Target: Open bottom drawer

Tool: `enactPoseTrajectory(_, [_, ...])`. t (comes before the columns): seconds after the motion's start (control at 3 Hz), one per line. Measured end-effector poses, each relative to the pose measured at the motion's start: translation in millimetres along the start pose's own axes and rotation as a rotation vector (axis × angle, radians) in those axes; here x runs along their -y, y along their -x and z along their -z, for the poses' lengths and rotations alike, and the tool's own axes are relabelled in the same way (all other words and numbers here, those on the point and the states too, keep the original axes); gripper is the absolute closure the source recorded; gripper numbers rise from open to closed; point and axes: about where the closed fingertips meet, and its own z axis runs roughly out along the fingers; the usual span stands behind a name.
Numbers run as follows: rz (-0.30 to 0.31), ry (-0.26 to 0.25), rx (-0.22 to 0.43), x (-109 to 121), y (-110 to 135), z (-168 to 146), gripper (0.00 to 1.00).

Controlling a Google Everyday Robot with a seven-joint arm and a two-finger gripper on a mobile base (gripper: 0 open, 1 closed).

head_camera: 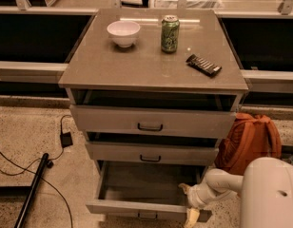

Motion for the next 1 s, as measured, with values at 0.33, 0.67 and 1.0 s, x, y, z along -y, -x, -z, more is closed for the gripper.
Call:
enactPoseTrajectory(0.33, [0.043,-0.047,0.004,3.6,19.6,31.5,0.0])
enactPoseTrajectory(0.67, [0.067,-0.064,0.004,22.0,32.3,48.6,0.03])
enactPoseTrajectory(1.0, [0.058,-0.047,0.01,48.1,21.8,38.2,0.21])
